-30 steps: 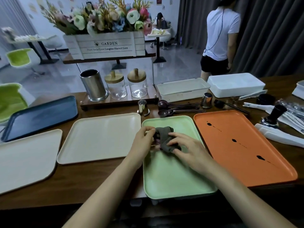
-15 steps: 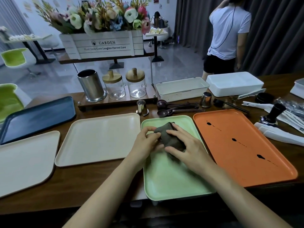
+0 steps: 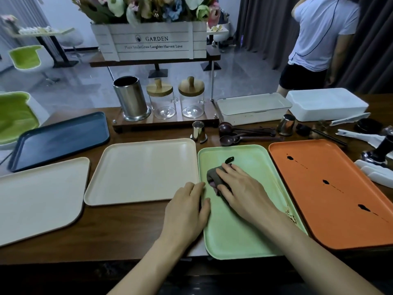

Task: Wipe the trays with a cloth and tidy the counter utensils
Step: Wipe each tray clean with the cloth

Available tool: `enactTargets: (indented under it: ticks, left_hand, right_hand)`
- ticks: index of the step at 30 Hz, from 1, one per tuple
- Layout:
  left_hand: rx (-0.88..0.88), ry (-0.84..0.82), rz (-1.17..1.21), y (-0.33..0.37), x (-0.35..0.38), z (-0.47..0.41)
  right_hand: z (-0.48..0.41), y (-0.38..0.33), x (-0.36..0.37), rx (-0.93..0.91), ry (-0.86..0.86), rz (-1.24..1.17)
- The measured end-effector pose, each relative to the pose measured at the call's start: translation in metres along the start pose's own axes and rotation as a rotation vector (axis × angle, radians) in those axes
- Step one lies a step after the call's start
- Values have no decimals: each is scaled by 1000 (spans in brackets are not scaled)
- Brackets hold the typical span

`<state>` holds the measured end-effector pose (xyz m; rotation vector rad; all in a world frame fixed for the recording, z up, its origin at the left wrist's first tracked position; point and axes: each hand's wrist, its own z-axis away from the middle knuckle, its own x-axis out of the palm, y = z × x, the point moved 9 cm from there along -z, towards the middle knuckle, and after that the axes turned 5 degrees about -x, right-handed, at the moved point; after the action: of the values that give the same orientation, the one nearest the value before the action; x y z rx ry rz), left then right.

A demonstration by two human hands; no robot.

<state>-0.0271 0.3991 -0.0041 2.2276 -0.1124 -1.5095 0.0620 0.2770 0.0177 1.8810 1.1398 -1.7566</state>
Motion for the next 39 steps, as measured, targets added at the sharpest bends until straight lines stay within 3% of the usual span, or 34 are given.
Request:
enactTargets:
  ticks: [13, 27, 34, 39]
  left_hand:
    - [51, 134, 58, 1, -2, 12]
    - [43, 144, 84, 5, -9, 9]
    - [-43, -65, 128, 5, 0, 41]
    - [-135, -64, 208, 9, -4, 59]
  right_hand:
    - [-91, 3, 29, 120, -5, 223]
    - [5, -19, 11, 51, -123, -64]
    - [-32, -5, 19, 25, -99, -34]
    - [-67, 4, 25, 2, -39, -39]
